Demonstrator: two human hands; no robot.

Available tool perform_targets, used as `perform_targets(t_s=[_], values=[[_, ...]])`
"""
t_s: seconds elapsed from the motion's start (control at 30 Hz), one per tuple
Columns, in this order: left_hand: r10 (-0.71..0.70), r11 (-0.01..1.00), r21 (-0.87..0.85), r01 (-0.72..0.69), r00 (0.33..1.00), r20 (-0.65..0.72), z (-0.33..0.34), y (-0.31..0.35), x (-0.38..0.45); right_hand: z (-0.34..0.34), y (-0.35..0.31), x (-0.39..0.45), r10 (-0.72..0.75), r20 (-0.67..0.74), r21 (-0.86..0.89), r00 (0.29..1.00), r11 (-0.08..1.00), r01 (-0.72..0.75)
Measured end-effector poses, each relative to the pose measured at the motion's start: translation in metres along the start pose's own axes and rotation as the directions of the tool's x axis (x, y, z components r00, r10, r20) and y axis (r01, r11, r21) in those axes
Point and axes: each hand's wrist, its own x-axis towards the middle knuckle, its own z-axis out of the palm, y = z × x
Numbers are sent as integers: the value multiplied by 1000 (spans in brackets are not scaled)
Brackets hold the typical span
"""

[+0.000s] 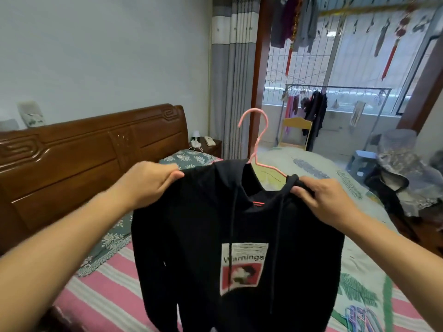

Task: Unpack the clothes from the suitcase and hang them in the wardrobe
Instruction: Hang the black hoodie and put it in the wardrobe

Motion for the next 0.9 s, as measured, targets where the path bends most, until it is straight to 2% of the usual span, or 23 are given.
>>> perform_targets(t_s=[0.07,0.13,0.2,0.27,0.37,0.43,0.5,0.57,0.63,0.67,0.7,0.8,0.83,0.9], values=[[16,997,68,-22,996,83,-22,-13,25,-6,-4,4,-34,-26,3,999,999,34],[-35,997,66,26,990,139,-29,-9,43,-9,-12,12,-41,-47,-11,998,999,41],[-98,977,-173,121,986,134,-25,18,50,-12,-21,22,-21,-103,-16,994,1000,19],[-148,941,-301,156,988,50,-13,50,49,-18,-27,30,0,-128,-20,992,1000,-2],[-237,938,-282,203,967,-92,9,59,39,-23,-26,34,74,44,123,996,989,-79],[-333,922,-239,303,939,-93,24,48,25,-16,-11,19,205,228,190,952,950,-250],[-374,914,-212,346,921,-108,40,45,7,5,11,-14,355,394,269,848,838,-475],[-379,919,-160,359,917,-120,54,49,-9,34,21,-52,464,464,438,754,620,-651],[-423,904,-115,412,901,-96,65,51,-19,63,14,-86,534,509,577,675,369,-728],[-451,890,-108,442,890,-70,70,49,-23,78,8,-100,558,529,599,640,289,-747],[-464,883,-108,457,885,-47,73,46,-27,92,6,-111,597,510,582,620,291,-759],[-399,916,-60,396,916,-39,74,34,-44,104,11,-123,718,314,491,621,437,-754],[-342,940,-7,342,938,-54,72,29,-49,94,11,-116,715,233,467,659,512,-721],[-203,976,72,208,977,-72,64,24,-56,64,8,-90,617,99,377,781,703,-603]])
